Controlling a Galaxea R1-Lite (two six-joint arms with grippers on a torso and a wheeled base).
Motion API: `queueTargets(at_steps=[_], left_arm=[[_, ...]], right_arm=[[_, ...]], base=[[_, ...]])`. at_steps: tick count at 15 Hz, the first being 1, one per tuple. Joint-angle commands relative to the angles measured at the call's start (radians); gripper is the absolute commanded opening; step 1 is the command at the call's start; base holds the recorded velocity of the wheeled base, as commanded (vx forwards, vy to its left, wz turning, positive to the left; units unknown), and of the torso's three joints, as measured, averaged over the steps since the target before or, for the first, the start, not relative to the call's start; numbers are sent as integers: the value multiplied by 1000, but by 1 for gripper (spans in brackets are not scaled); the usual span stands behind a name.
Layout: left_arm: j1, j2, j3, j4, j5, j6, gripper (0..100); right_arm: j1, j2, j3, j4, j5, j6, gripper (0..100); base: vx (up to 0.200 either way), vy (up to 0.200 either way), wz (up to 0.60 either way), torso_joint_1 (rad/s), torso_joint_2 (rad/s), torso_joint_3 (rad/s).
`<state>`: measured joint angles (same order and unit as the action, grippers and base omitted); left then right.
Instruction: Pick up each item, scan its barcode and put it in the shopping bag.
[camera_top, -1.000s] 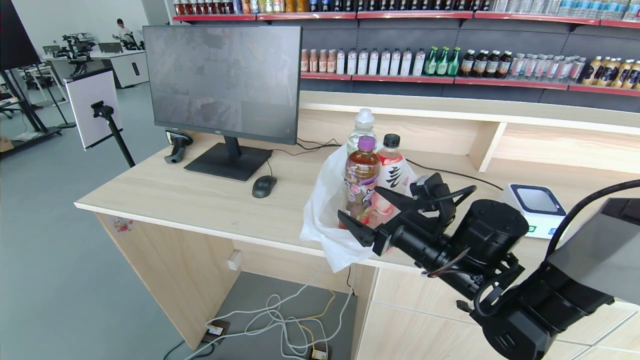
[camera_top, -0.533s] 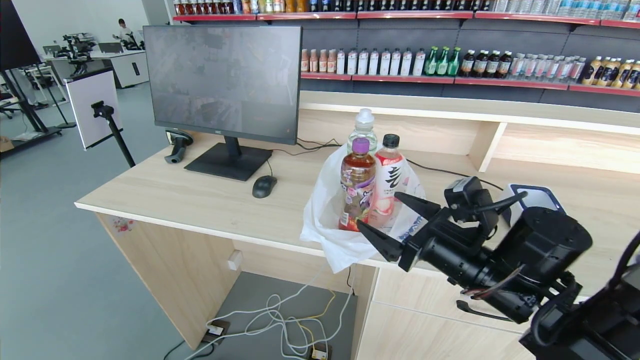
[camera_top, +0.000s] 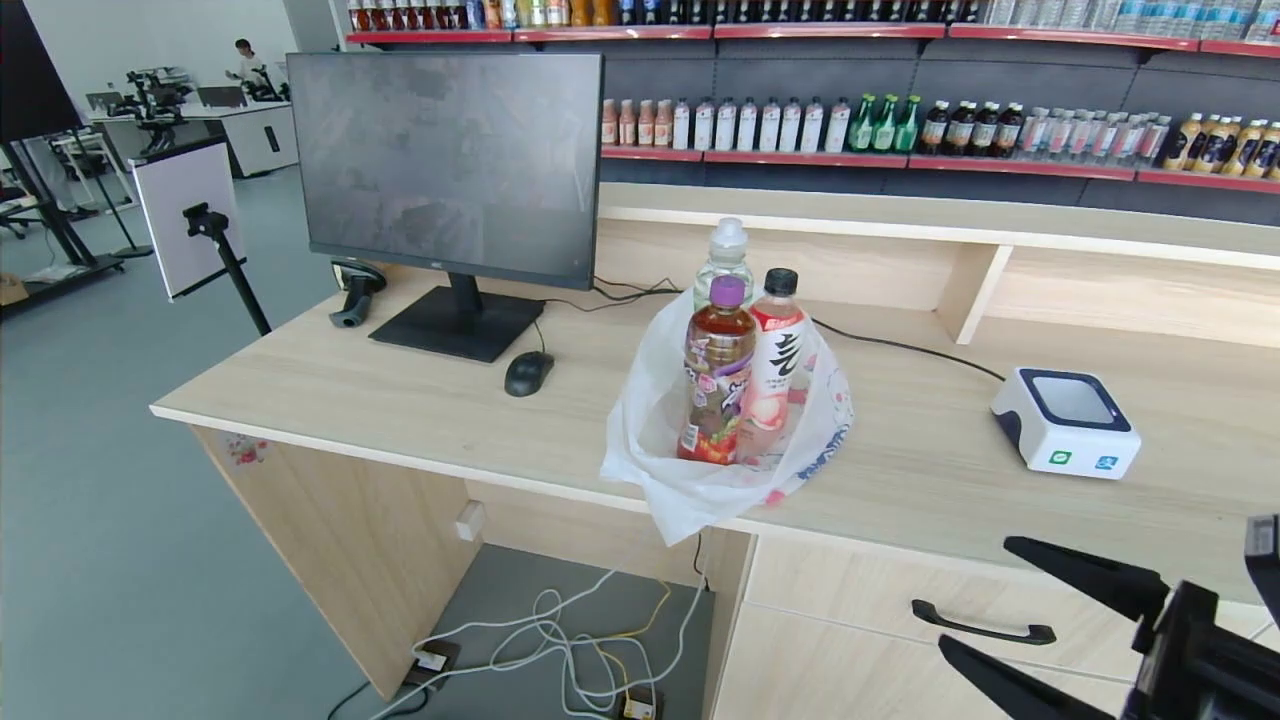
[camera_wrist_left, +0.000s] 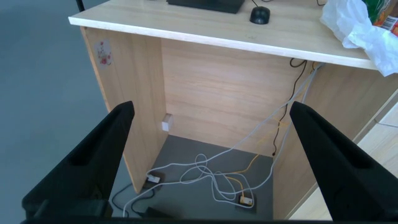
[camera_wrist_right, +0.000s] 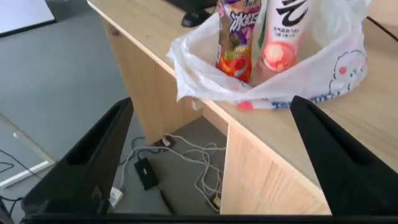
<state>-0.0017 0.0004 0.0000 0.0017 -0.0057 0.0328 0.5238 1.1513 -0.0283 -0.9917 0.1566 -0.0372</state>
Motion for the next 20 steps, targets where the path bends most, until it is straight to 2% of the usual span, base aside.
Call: queueTargets(at_steps=[1,3,5,7,8,10,11,13,15,17,20], left_arm=[[0,0,0,1,0,1,100],[0,0,0,1,0,-1,100],[0,0,0,1,0,-1,100],[0,0,0,0,0,-1,100],[0,0,0,0,0,-1,100],[0,0,0,0,0,-1,100],[0,0,0,0,0,-1,100],[0,0,0,0,0,-1,100],[2,0,0,0,1,-1,100],[0,0,0,0,0,-1,100],[2,0,0,0,1,-5,100]], right_arm=[[85,-713,27,766,11,-59,100],[87,-933,8,1007,6,-69,100],[73,-924,7,1001,8,-66,100],[120,-933,8,998,32,-15,100],[101,-943,5,998,20,11,100],[-15,-872,5,995,6,59,100],[-131,-846,5,995,-37,45,100],[-386,-855,7,995,-51,-52,100],[-599,-1025,7,995,-51,-52,100],[-625,-1059,28,924,-63,-53,100],[-611,-1021,28,993,-89,26,100]], base=[[0,0,0,0,0,0],[0,0,0,0,0,0],[0,0,0,0,0,0],[0,0,0,0,0,0],[0,0,0,0,0,0],[0,0,0,0,0,0],[0,0,0,0,0,0],[0,0,0,0,0,0],[0,0,0,0,0,0],[0,0,0,0,0,0],[0,0,0,0,0,0]])
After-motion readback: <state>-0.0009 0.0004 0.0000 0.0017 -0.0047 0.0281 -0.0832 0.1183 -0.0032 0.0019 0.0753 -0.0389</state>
